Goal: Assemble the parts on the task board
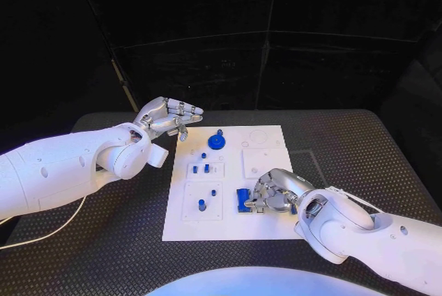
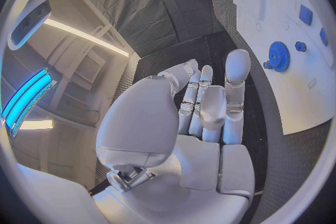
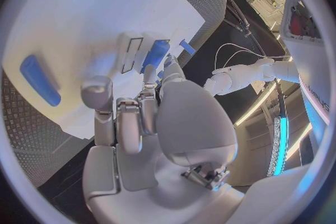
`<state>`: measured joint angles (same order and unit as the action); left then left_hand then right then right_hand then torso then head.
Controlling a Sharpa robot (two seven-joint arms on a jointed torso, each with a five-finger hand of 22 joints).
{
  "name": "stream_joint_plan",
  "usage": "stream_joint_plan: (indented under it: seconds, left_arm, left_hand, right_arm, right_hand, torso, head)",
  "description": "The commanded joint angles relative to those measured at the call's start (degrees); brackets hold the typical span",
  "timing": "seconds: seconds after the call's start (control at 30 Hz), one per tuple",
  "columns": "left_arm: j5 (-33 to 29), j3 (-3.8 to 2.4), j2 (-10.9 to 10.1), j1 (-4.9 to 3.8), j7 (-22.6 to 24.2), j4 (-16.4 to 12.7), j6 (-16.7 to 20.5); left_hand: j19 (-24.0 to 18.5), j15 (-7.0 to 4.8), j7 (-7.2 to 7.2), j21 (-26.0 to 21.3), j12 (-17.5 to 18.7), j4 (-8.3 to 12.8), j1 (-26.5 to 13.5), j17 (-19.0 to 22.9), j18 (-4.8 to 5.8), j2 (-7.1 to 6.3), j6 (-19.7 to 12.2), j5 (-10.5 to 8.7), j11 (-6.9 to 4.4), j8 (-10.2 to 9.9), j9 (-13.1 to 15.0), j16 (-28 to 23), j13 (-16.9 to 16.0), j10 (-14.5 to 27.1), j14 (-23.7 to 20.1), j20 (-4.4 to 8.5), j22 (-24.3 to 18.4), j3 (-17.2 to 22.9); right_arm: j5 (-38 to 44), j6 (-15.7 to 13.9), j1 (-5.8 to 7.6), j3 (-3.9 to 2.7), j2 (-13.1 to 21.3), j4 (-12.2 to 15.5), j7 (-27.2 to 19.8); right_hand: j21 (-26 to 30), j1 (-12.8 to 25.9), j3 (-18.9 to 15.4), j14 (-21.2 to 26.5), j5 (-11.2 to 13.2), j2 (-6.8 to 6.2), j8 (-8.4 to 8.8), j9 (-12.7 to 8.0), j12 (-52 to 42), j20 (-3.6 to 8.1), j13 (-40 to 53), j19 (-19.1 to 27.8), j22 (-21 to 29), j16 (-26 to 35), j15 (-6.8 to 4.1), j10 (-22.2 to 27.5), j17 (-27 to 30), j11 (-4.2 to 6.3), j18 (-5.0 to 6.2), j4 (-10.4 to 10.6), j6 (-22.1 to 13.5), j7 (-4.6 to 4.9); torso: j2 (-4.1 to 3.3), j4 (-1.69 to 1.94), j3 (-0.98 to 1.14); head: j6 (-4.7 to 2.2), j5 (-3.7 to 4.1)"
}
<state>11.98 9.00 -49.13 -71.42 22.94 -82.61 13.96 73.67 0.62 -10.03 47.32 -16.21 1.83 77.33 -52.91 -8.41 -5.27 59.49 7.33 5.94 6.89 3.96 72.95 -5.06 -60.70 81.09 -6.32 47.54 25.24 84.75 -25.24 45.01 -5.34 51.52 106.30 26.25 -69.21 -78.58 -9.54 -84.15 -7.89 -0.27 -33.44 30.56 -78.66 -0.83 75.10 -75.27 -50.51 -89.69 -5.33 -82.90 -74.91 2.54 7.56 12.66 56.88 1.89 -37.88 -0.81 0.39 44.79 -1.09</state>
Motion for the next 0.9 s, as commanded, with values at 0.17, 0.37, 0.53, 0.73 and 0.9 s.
stream_joint_plan:
  seconds: [0.17,0.37,0.53,0.73,0.9]
  left_arm:
    - [-0.20,-0.04,0.01,-0.07,0.09,-0.06,-0.43]
    - [-0.20,-0.04,0.00,-0.07,0.01,-0.07,-0.47]
    - [-0.20,-0.04,-0.03,-0.07,0.06,-0.08,-0.53]
    - [-0.20,-0.02,-0.07,-0.07,0.12,0.07,-0.60]
    - [-0.20,0.56,-0.05,-0.07,0.13,0.10,-0.69]
  left_hand:
    - [-0.30,0.08,0.10,-0.21,-0.29,0.09,-0.37,0.02,-0.92,0.07,-0.42,-0.20,-0.12,0.07,-0.06,0.03,0.07,0.45,-0.38,-0.03,-0.07,-0.04]
    - [-0.29,0.09,0.07,-0.22,-0.40,0.13,-0.39,0.04,-0.92,0.09,-0.50,-0.21,-0.10,0.08,-0.07,0.05,0.06,0.59,-0.41,-0.04,-0.05,-0.05]
    - [-0.29,0.09,0.07,-0.22,-0.40,0.13,-0.39,0.04,-0.92,0.09,-0.50,-0.21,-0.10,0.08,-0.07,0.05,0.06,0.59,-0.41,-0.04,-0.05,-0.05]
    - [-0.29,0.09,0.07,-0.22,-0.40,0.13,-0.39,0.04,-0.92,0.09,-0.50,-0.21,-0.10,0.08,-0.07,0.05,0.06,0.59,-0.41,-0.04,-0.05,-0.05]
    - [-0.29,0.09,0.07,-0.22,-0.40,0.13,-0.39,0.04,-0.92,0.09,-0.50,-0.21,-0.10,0.08,-0.07,0.05,0.06,0.59,-0.41,-0.04,-0.05,-0.05]
  right_arm:
    - [0.17,2.27,0.05,0.00,-0.27,-0.31,0.66]
    - [0.44,3.28,0.05,0.00,-0.37,-0.40,0.90]
    - [0.29,-0.09,0.05,0.00,0.34,-0.02,-0.25]
    - [-3.12,-6.65,0.07,-0.04,3.89,1.95,-4.75]
    - [-5.08,-6.52,0.10,-0.12,7.55,3.44,-5.45]
  right_hand:
    - [-0.12,-0.28,-0.21,-5.85,-0.12,0.07,-0.18,0.07,0.29,0.10,2.29,-0.22,0.11,-0.31,-0.40,-0.26,-15.09,-0.11,-0.75,-0.10,-0.06,-0.37]
    - [-0.02,-1.96,-0.28,-5.85,-0.08,-0.11,-0.04,0.04,0.41,0.12,2.26,-0.03,0.23,-0.31,-0.42,-0.17,-15.08,-0.08,-0.72,-1.07,-0.11,-0.41]
    - [0.10,-2.32,-0.43,-5.82,-0.64,0.40,0.98,-0.45,0.68,0.06,2.08,0.14,0.42,-0.24,-0.25,0.01,-14.95,-0.37,-0.71,-1.09,-0.94,0.02]
    - [0.51,0.09,-1.81,-5.79,-4.21,1.55,6.36,-3.54,2.15,-0.86,0.77,0.59,1.18,-0.18,1.11,0.97,-14.84,-2.16,-0.70,1.39,-4.47,2.23]
    - [0.30,0.13,-2.76,-5.83,-5.18,2.30,11.00,-6.68,2.21,-2.09,0.80,0.65,0.89,-0.27,2.29,1.07,-15.01,-3.43,-0.62,2.48,-4.80,3.62]
  torso:
    - [0.01,-0.05,0.01]
    - [0.03,-0.02,0.01]
    - [0.11,-0.08,0.04]
    - [0.26,-0.27,0.03]
    - [0.43,-0.41,0.01]
  head:
    - [0.15,-0.12]
    - [0.13,0.01]
    - [0.01,0.21]
    - [-0.33,0.53]
    - [-0.53,0.98]
